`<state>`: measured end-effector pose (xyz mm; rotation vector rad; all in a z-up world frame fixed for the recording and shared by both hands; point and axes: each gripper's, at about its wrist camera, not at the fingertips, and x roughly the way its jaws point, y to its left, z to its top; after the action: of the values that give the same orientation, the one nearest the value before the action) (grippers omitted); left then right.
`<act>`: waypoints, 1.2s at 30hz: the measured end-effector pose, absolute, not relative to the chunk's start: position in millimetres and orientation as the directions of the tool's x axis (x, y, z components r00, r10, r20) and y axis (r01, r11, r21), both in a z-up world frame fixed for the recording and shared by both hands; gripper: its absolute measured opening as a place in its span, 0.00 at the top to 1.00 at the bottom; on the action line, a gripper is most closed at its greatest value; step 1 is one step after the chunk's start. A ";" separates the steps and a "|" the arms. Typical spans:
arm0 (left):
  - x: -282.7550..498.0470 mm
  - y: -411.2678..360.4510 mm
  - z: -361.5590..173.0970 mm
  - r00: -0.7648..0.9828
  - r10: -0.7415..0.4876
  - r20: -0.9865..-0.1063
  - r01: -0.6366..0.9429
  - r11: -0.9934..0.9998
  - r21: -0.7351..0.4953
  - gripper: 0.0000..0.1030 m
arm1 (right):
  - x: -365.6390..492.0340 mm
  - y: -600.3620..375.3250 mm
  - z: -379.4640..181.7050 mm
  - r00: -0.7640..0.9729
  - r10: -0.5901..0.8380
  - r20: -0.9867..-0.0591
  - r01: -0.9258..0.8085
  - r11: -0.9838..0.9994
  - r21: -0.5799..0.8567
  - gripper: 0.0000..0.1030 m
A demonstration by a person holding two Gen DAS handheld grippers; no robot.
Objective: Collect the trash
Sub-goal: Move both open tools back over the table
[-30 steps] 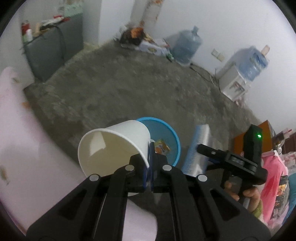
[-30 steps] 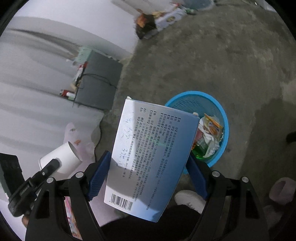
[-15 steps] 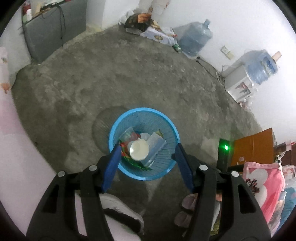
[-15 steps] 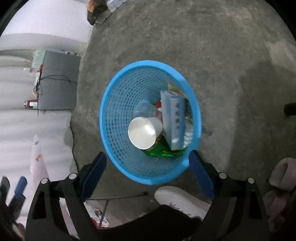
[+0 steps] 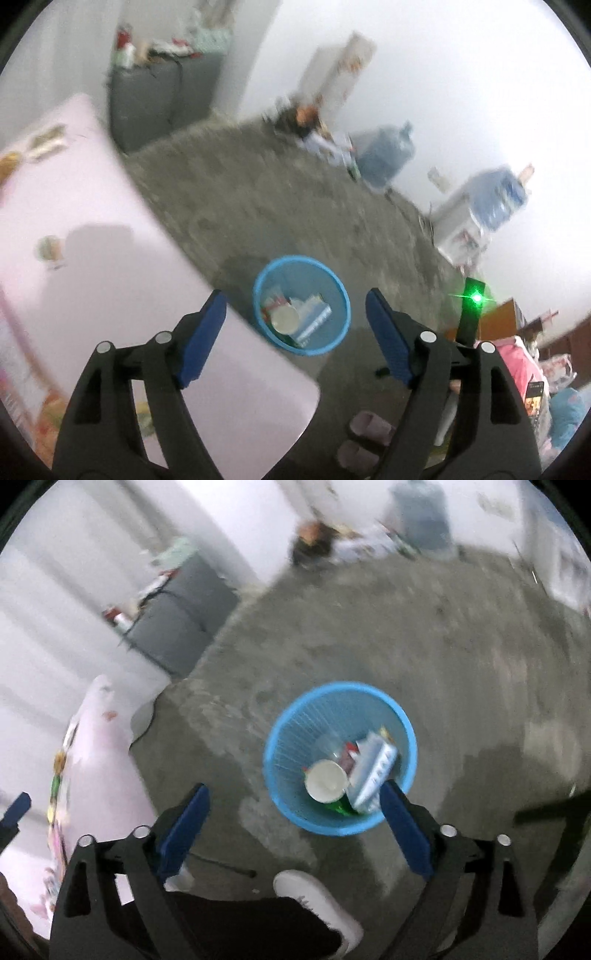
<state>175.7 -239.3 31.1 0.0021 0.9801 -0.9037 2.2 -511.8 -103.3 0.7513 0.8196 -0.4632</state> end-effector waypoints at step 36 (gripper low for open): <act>132.1 174.7 38.3 0.726 -0.195 -0.660 -0.045 0.943 -0.329 0.20 | 108.0 -246.3 27.7 0.662 0.191 -0.725 -0.050 0.976 0.212 0.06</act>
<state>132.1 174.7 38.3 -0.3361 0.7576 -0.0842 108.0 -246.3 27.7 0.1798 0.8380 0.1373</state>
